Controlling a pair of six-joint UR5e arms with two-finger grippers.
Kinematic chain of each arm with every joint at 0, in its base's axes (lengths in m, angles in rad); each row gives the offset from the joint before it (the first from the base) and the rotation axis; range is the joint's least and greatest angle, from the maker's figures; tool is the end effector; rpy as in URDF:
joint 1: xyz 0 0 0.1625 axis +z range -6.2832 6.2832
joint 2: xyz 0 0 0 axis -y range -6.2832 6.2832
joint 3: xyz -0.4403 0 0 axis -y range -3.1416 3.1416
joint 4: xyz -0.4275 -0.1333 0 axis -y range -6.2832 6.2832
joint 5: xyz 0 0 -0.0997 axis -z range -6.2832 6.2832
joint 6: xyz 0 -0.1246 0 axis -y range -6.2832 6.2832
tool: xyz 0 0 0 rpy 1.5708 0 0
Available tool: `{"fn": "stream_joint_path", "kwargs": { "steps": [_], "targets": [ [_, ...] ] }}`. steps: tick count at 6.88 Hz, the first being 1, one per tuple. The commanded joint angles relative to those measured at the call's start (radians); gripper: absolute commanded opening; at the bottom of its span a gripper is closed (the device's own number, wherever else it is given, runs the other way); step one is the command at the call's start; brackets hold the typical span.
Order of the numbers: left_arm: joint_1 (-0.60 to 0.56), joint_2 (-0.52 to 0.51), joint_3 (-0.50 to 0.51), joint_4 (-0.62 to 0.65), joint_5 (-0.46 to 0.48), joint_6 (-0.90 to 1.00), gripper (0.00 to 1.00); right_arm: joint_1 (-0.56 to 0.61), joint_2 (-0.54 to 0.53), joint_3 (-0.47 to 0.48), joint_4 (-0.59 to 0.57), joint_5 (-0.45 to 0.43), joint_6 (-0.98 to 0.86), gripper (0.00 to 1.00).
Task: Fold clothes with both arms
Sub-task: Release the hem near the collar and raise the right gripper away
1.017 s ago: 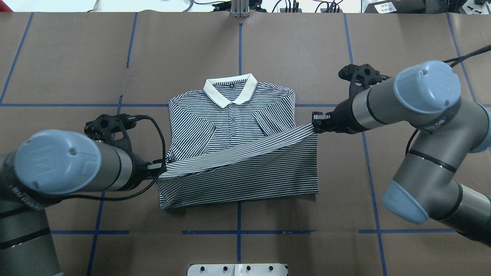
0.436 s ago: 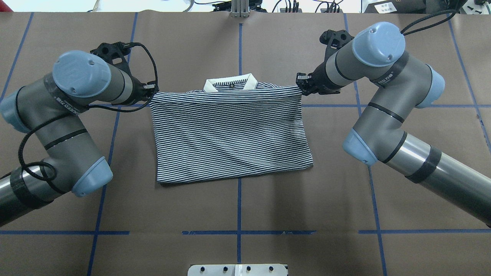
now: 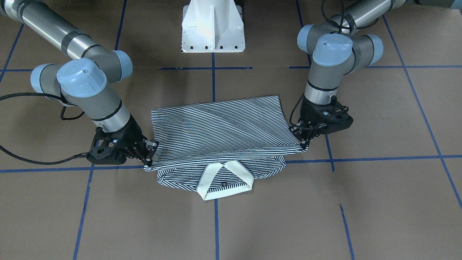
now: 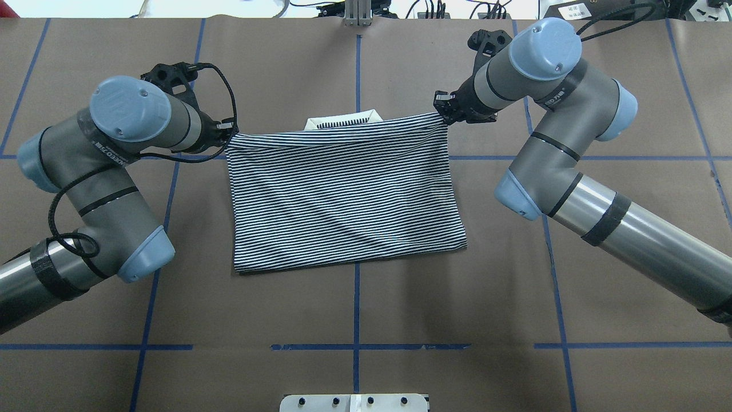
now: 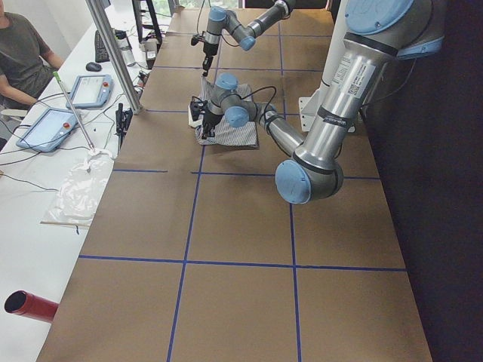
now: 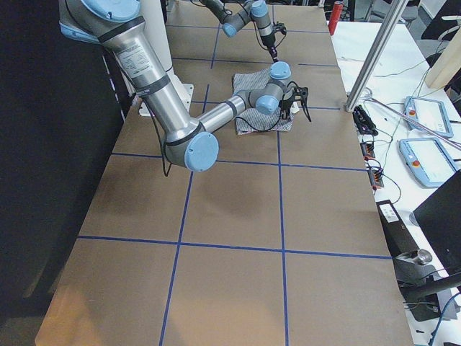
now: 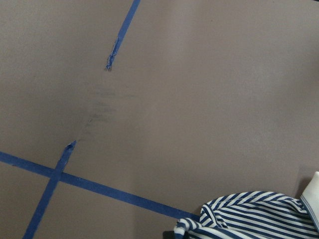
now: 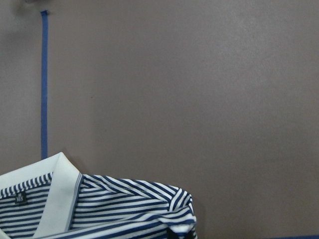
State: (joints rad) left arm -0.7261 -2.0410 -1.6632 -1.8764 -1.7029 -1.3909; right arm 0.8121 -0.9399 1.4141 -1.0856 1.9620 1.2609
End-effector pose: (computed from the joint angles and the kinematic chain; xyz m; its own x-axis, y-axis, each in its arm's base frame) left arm 0.4606 -0.5653 0.3307 0.5797 -0.2775 -0.7661 0.4871 0.8717 0.0528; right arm -0.4823 -0.6335 0.3073 0.5152 0.1337 0.8466 -0.3139 0.9485 0.0413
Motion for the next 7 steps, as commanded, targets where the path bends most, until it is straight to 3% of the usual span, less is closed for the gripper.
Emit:
{"fn": "stream_joint_path", "kwargs": {
  "steps": [1,2,3,4,5,7],
  "targets": [
    [0.004,-0.011,0.003,-0.001,-0.001,-0.01,0.0,0.001,0.033,-0.014,0.003,0.0,0.0,0.0],
    [0.007,-0.019,-0.001,-0.001,-0.001,-0.011,0.0,-0.004,0.035,-0.014,0.003,0.0,0.0,0.0],
    [0.007,-0.019,-0.004,-0.001,-0.003,-0.013,0.14,-0.004,0.035,-0.014,0.006,0.002,0.002,0.0],
    [0.008,-0.024,-0.004,-0.003,-0.003,-0.013,0.53,-0.004,0.03,-0.014,0.012,0.009,0.002,0.28],
    [0.01,-0.033,0.0,-0.003,-0.003,-0.02,0.97,-0.004,0.027,-0.014,0.012,0.005,0.0,0.99],
    [0.008,-0.038,0.0,0.002,-0.003,-0.026,1.0,0.001,0.024,-0.014,0.012,0.015,-0.02,1.0]
  ]
}}
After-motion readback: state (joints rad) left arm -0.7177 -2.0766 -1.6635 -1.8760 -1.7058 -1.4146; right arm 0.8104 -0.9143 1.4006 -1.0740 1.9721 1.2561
